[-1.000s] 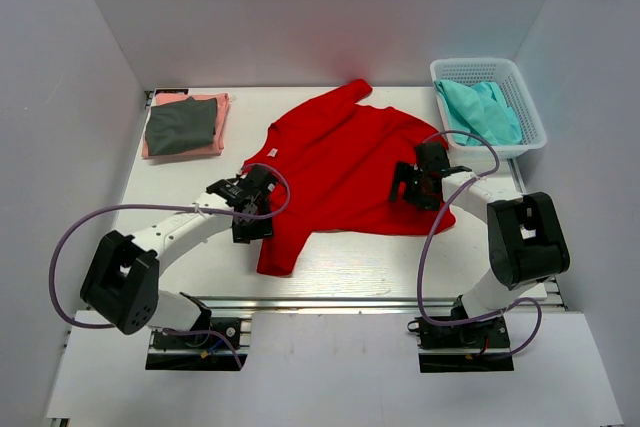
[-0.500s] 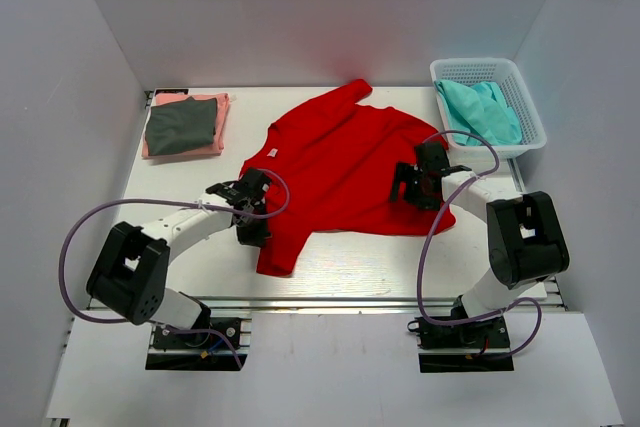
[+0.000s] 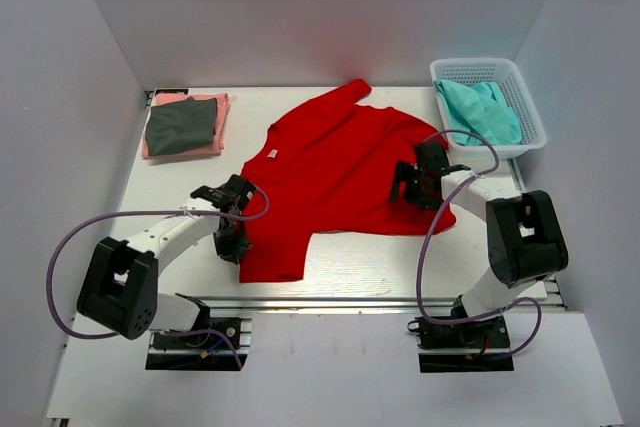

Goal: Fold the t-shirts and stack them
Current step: Flatten the tshirt out

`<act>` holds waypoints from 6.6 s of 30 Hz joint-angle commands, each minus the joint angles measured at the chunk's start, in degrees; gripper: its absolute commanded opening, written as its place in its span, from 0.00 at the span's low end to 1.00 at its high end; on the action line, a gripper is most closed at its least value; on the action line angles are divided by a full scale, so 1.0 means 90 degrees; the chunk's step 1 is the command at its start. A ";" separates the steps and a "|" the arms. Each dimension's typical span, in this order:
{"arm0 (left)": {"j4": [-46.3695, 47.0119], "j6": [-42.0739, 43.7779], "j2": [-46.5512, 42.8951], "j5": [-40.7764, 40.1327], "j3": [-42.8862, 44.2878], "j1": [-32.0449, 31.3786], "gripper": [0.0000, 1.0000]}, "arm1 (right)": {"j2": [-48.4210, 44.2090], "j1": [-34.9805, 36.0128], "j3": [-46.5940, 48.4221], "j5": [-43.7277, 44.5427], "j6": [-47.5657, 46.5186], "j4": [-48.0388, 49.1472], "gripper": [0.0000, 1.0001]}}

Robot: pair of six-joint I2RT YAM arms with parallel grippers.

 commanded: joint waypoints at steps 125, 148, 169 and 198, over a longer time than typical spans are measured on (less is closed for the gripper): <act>0.4754 0.1994 0.5653 0.3213 0.7639 0.2013 1.00 | 0.2943 0.0134 0.6145 -0.0468 -0.2879 0.0513 0.90; -0.0023 -0.0036 -0.2614 0.2100 -0.1498 0.0666 0.93 | -0.1092 0.0106 0.0566 0.1153 0.0718 0.0239 0.90; 0.0759 -0.0534 -0.1187 0.1388 -0.1440 -0.0105 0.54 | -0.1316 -0.0041 0.0302 0.1095 0.0650 -0.0034 0.90; 0.0748 -0.0593 0.0190 0.0801 -0.1118 -0.0731 0.00 | -0.1628 -0.0363 -0.0303 0.0821 0.0699 -0.0640 0.90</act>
